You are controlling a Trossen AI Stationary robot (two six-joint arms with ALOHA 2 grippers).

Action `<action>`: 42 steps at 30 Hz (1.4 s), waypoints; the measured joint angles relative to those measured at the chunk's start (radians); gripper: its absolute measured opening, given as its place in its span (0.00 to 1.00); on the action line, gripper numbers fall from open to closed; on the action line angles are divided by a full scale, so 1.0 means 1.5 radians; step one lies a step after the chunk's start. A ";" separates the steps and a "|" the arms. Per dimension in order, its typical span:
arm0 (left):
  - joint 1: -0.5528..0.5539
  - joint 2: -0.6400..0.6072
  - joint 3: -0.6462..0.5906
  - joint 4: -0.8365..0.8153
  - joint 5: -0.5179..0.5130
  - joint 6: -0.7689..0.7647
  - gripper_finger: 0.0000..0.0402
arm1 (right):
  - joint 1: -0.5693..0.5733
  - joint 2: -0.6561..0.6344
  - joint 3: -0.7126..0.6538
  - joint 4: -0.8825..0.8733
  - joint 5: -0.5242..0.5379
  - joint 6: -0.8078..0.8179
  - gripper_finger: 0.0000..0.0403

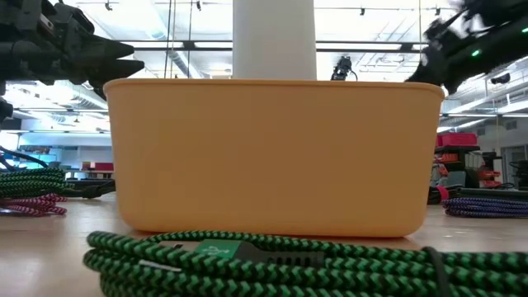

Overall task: Pick & Place USB Port
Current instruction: Put the black charger cable into the gray bin

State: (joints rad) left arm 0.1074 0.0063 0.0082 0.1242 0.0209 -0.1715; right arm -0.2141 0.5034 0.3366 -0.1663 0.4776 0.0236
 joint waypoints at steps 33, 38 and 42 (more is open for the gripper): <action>0.000 0.000 0.000 -0.018 0.006 0.000 0.45 | 0.014 0.499 0.239 -0.366 -0.238 0.098 0.72; 0.000 0.000 0.000 -0.019 0.006 0.000 0.45 | 0.024 0.509 0.239 -0.372 -0.244 0.113 0.72; 0.000 0.000 0.000 -0.023 0.006 0.000 0.45 | 0.032 0.512 0.239 -0.372 -0.244 0.120 0.72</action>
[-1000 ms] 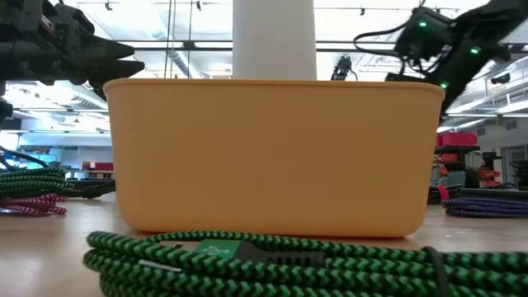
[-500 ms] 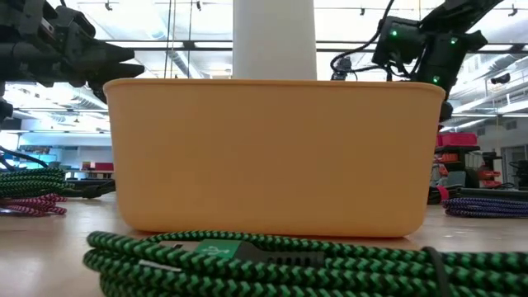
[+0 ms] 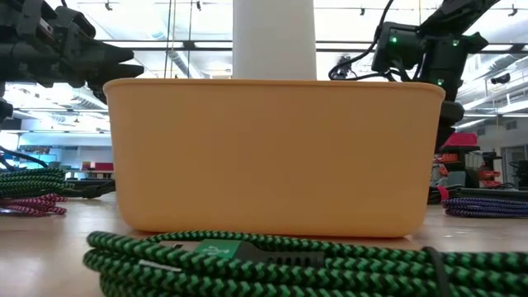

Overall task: Pick & Place USB Port
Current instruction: Put the black charger cable into the gray bin

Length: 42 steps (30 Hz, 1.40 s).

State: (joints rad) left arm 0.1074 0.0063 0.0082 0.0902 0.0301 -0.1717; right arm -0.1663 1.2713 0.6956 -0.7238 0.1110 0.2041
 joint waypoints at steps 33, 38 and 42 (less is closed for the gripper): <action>0.000 0.000 0.000 -0.001 0.000 0.000 0.45 | 0.020 -0.002 -0.168 0.220 -0.028 0.031 0.59; 0.000 0.000 0.000 -0.001 0.000 0.000 0.45 | 0.020 -0.002 -0.168 0.219 -0.026 0.037 0.19; 0.000 0.000 0.000 -0.001 0.000 0.000 0.45 | 0.020 -0.002 -0.167 0.231 -0.028 0.048 0.11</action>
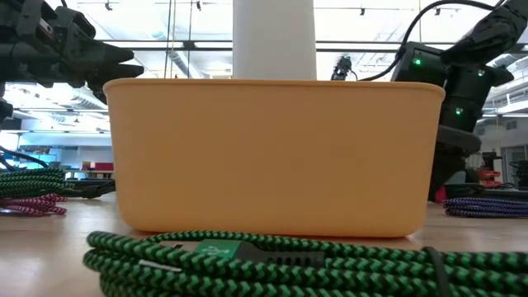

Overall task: Pick & Place USB Port
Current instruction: Put the black charger cable into the gray bin

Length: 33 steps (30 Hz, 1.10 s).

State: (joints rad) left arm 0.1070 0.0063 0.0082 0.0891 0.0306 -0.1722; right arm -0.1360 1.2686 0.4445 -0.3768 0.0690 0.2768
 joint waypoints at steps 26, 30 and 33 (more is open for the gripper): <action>0.000 0.000 0.000 0.002 0.000 -0.001 0.45 | 0.243 0.012 0.480 -0.179 -0.002 0.021 0.11; 0.000 0.000 0.000 0.003 0.000 -0.001 0.45 | 0.296 0.057 0.480 -0.118 0.055 0.023 0.11; 0.000 0.000 0.000 0.005 0.000 -0.001 0.45 | 0.303 0.109 0.480 -0.053 0.065 0.011 0.11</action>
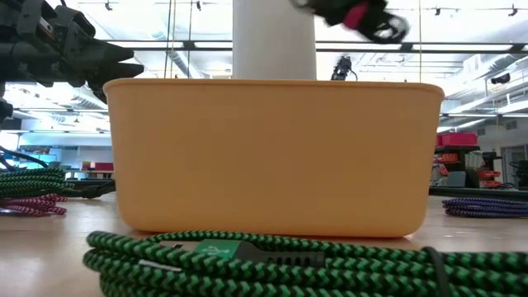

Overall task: Pick & Place USB Port
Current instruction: Put the black charger cable into the gray bin

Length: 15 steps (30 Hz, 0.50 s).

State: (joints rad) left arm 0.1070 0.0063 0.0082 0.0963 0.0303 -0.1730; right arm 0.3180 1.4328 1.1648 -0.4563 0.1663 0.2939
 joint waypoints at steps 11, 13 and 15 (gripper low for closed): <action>0.000 0.000 0.000 0.002 0.000 0.000 0.45 | -0.021 0.169 0.075 0.085 0.077 -0.116 0.11; 0.000 0.000 0.000 0.002 0.000 0.000 0.45 | -0.029 0.186 0.087 0.089 0.088 -0.117 0.11; 0.000 0.000 0.000 0.000 0.000 0.000 0.45 | -0.036 0.202 0.089 0.094 0.095 -0.114 0.11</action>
State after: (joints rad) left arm 0.1071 0.0063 0.0082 0.0968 0.0304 -0.1730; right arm 0.2642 1.7357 1.2976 -0.3146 0.3085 0.1223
